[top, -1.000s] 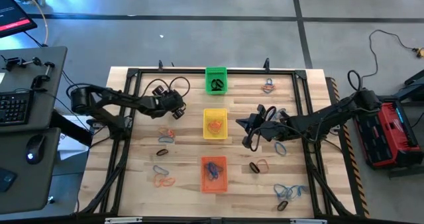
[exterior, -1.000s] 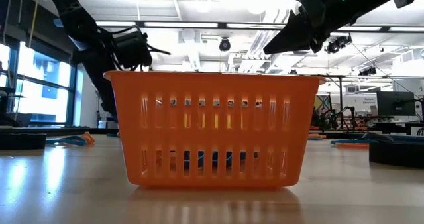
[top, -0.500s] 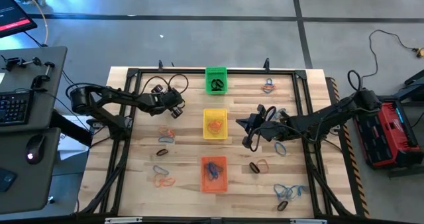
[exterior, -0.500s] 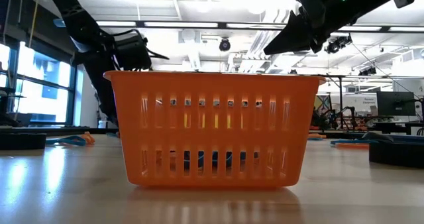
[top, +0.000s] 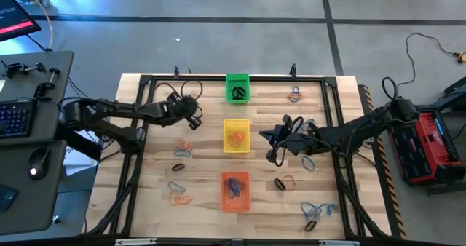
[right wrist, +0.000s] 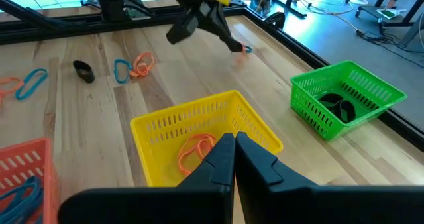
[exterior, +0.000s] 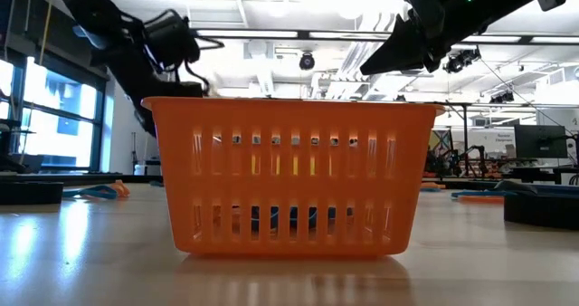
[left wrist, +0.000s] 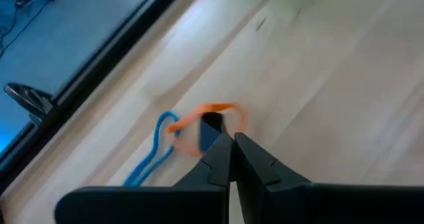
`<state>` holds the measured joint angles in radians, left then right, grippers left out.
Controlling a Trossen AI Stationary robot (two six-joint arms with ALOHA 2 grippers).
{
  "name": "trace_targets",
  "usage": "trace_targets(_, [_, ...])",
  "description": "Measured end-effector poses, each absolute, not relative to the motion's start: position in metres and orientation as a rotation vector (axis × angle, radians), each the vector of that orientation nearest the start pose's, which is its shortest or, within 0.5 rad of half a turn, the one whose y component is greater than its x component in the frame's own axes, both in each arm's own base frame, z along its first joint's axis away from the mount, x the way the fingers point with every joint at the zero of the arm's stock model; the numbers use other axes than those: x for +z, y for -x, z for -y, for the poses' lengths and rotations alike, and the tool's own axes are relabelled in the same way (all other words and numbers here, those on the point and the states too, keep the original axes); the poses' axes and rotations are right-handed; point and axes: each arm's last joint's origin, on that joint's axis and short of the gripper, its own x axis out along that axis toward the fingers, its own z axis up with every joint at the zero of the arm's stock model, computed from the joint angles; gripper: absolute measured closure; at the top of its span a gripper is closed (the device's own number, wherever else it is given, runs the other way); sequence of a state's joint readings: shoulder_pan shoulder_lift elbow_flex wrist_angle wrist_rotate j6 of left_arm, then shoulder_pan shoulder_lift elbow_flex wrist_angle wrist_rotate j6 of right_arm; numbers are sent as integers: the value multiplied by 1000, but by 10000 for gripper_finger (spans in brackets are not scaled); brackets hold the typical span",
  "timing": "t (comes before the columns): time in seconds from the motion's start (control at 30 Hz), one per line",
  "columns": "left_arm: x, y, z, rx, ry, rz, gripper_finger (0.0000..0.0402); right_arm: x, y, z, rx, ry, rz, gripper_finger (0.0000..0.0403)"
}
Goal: Sort rubber bands into baskets
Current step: Put the black rubber band into the green bin
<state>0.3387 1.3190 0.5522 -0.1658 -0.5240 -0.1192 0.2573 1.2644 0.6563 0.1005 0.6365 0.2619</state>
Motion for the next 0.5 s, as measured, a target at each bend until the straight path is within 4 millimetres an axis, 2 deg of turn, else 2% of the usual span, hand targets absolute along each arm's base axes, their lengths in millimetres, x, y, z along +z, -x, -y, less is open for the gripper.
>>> trace_targets(0.33, [182,-198,-85,843,46,-819,401,220,-251,-48,-427,-33,-409,403])
trace_targets(0.5, [192,-201,-83,756,102,-710,401,220,-251,-48,-426,-26,-411,403])
